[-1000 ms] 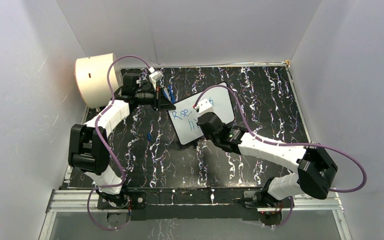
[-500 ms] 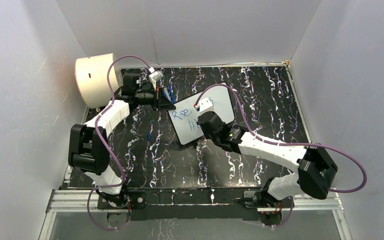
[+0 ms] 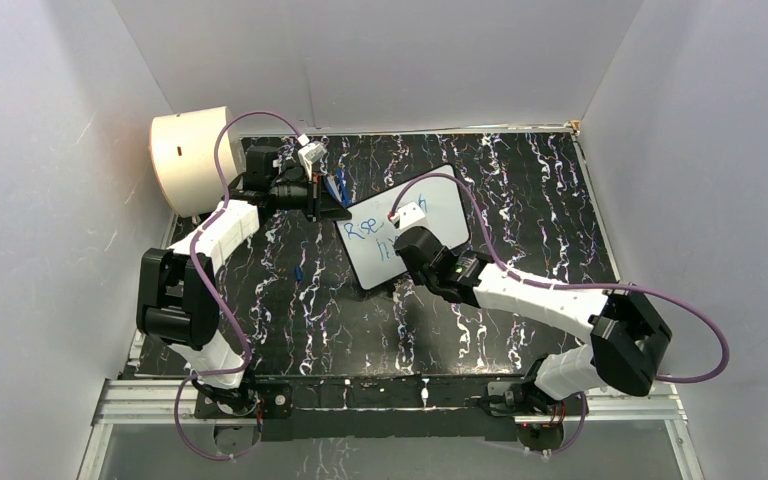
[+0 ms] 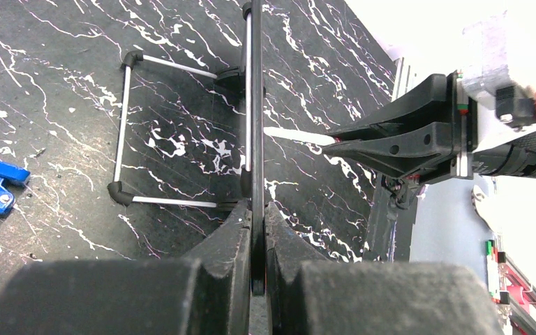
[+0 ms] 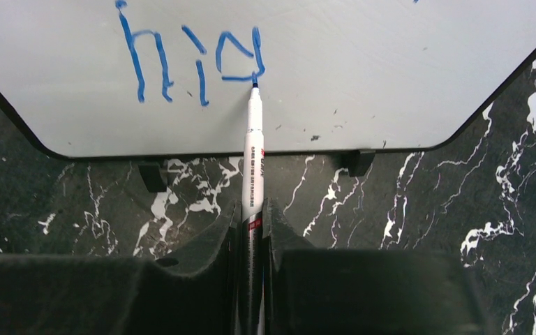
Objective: Write a sentence on the whiteboard
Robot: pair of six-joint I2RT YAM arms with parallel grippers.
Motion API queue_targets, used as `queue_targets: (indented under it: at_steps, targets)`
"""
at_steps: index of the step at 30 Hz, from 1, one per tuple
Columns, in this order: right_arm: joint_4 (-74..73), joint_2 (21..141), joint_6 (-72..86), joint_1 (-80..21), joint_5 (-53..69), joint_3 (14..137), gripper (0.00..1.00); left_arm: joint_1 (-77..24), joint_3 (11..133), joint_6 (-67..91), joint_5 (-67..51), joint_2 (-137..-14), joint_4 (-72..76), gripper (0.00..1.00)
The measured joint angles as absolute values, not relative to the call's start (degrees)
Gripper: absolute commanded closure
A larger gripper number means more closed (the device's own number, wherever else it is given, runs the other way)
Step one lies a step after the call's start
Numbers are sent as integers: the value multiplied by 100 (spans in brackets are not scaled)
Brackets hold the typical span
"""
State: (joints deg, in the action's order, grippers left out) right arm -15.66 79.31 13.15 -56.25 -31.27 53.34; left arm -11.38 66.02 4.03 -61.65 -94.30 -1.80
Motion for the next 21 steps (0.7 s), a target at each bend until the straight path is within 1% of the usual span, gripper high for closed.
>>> queue_targets:
  at_steps: [21]
  targets:
    - [-1997,8090,1398,-5625,-2862,5336,100,-1138,6606,403,-6163,-9430,-183,100]
